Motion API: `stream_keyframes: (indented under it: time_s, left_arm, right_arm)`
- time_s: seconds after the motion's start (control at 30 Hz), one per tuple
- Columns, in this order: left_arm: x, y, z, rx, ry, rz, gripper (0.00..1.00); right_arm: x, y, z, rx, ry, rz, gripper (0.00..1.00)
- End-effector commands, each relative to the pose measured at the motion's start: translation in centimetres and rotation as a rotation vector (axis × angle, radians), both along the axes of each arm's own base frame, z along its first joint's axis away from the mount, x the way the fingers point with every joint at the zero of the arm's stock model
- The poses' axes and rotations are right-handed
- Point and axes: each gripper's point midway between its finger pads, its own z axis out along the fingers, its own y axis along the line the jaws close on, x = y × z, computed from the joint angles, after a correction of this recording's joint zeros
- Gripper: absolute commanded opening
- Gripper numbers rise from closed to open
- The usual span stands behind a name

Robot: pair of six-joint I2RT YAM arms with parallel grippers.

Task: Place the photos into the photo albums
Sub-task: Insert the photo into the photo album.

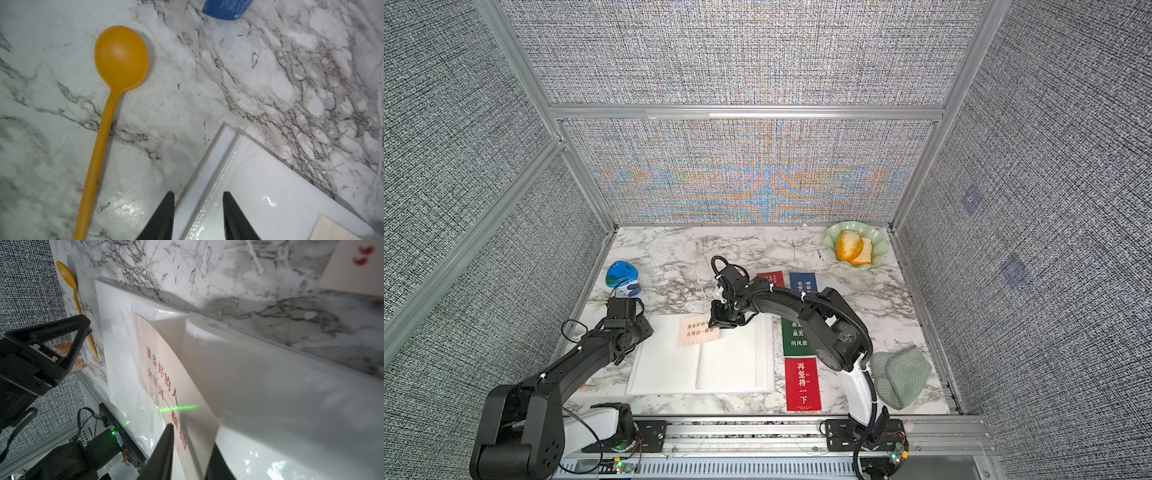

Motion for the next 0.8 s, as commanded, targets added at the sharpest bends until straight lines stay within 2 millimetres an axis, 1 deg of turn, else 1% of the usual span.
stream_keyframes:
  time_s: [0.0,0.1,0.23,0.47,0.6,0.77]
  left_arm:
    - [0.6,0.6,0.1,0.017,-0.016,0.027,0.42]
    - [0.7,0.8,-0.2,0.015,0.0,0.035,0.42]
    - [0.8,0.9,-0.6,0.009,0.009,0.037,0.43]
    - [1.2,-0.1,-1.4,-0.04,0.028,-0.013,0.44]
    - [1.4,-0.8,-1.7,-0.07,0.028,-0.036,0.44]
    - [1.5,-1.1,-1.7,-0.086,0.022,-0.048,0.44]
  right_arm:
    - [-0.2,-1.5,-0.4,-0.071,-0.015,0.002,0.26]
    - [-0.4,-1.6,-0.4,-0.071,-0.013,0.001,0.27]
    - [-0.4,-0.9,-0.6,-0.059,-0.003,0.008,0.26]
    - [-0.6,0.8,-0.1,-0.042,-0.007,0.04,0.26]
    - [-0.7,1.6,-0.6,-0.041,0.005,0.052,0.26]
    - [-0.5,2.9,-0.8,-0.024,0.014,0.055,0.27]
